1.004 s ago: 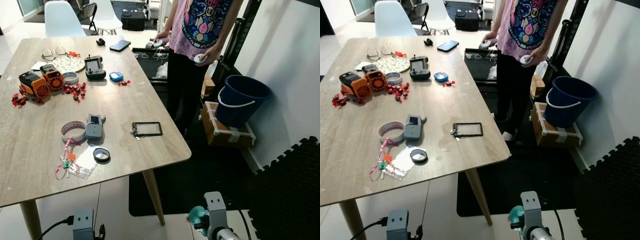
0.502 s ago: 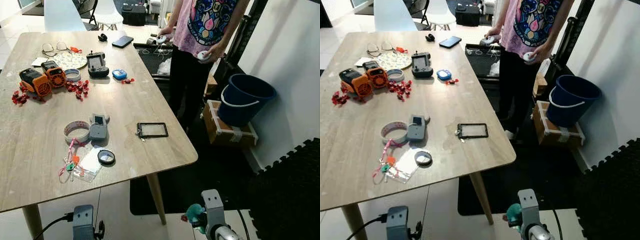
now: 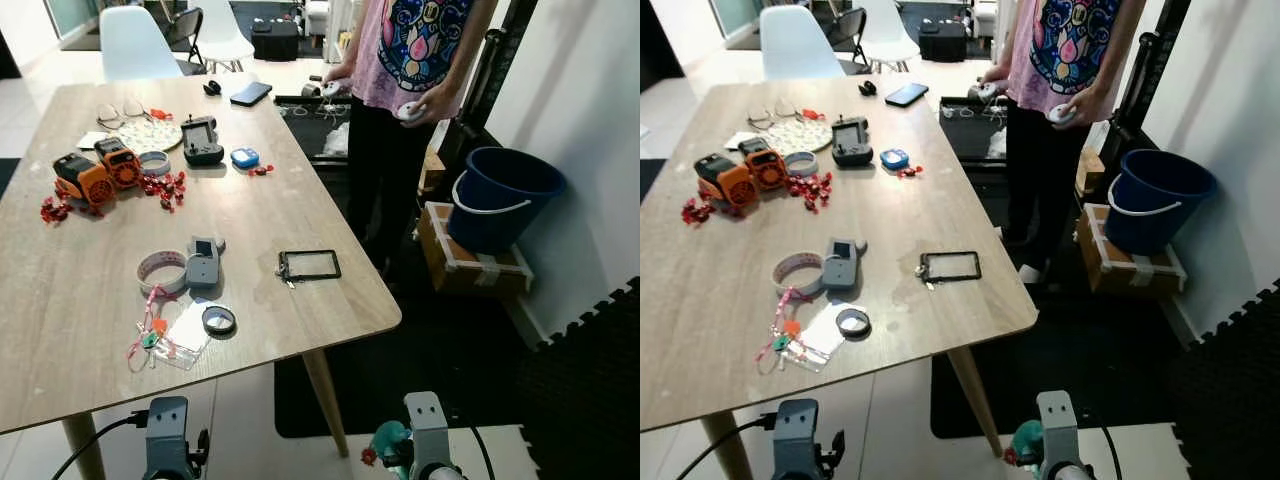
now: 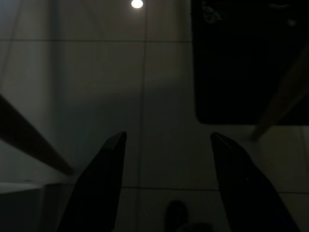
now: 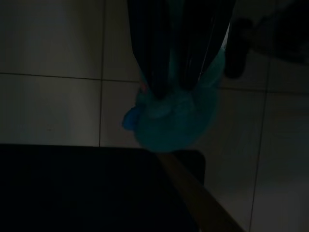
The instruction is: Hang keys on a hook
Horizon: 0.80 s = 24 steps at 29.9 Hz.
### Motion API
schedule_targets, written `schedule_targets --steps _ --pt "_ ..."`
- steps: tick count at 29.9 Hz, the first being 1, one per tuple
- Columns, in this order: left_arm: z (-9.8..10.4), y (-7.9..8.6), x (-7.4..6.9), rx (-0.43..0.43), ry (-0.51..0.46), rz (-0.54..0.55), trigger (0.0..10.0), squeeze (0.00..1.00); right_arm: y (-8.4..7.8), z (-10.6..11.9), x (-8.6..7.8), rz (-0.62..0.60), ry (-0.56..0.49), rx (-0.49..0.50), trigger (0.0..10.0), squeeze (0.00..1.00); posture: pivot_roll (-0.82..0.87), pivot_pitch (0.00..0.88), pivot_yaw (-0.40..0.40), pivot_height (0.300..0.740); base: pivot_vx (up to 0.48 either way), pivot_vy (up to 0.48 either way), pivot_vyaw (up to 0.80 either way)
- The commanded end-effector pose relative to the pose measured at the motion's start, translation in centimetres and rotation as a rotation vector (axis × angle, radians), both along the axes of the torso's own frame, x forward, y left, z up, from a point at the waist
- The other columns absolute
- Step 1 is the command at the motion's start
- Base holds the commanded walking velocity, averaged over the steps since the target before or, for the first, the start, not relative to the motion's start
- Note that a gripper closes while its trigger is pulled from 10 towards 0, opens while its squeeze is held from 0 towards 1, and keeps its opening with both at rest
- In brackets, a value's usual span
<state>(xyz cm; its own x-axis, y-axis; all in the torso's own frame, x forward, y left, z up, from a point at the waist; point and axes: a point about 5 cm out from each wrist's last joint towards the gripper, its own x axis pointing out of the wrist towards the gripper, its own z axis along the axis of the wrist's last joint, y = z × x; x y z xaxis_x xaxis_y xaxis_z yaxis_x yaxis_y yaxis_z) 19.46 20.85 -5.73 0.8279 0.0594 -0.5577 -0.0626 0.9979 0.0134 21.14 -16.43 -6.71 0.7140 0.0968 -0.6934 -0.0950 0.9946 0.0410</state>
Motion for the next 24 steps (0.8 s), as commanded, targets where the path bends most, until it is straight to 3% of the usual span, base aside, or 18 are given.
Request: schedule_targets --steps 1,8,13,15,24 --pt "-0.1 0.6 -0.2 0.023 0.024 -0.023 10.0 0.0 0.1 -0.4 -0.7 -0.027 0.014 0.009 10.0 0.0 0.1 0.03 0.035 0.74 0.0 0.0 0.0" --pt "-0.3 0.3 -0.5 0.011 0.038 -0.031 10.0 0.0 0.0 -0.4 -0.7 -0.034 0.008 0.005 10.0 0.0 0.09 0.027 0.029 0.74 0.0 0.0 0.0" --pt "-0.8 -0.5 -1.0 -0.012 0.056 -0.032 10.0 0.0 -0.3 -0.2 -0.5 0.014 -0.003 -0.053 10.0 0.0 0.08 0.026 0.012 0.74 0.0 0.0 0.0" --pt "-0.9 -0.6 -1.1 -0.019 0.056 -0.025 10.0 0.0 -0.2 -0.2 -0.5 0.062 -0.008 -0.091 10.0 0.0 0.08 0.028 0.002 0.74 0.0 0.0 0.8" --pt "-1.0 -0.7 -1.4 -0.021 0.062 -0.015 10.0 0.0 0.0 -0.2 -0.5 0.092 -0.004 -0.098 10.0 0.0 0.08 0.03 -0.006 0.74 0.0 0.0 0.8"
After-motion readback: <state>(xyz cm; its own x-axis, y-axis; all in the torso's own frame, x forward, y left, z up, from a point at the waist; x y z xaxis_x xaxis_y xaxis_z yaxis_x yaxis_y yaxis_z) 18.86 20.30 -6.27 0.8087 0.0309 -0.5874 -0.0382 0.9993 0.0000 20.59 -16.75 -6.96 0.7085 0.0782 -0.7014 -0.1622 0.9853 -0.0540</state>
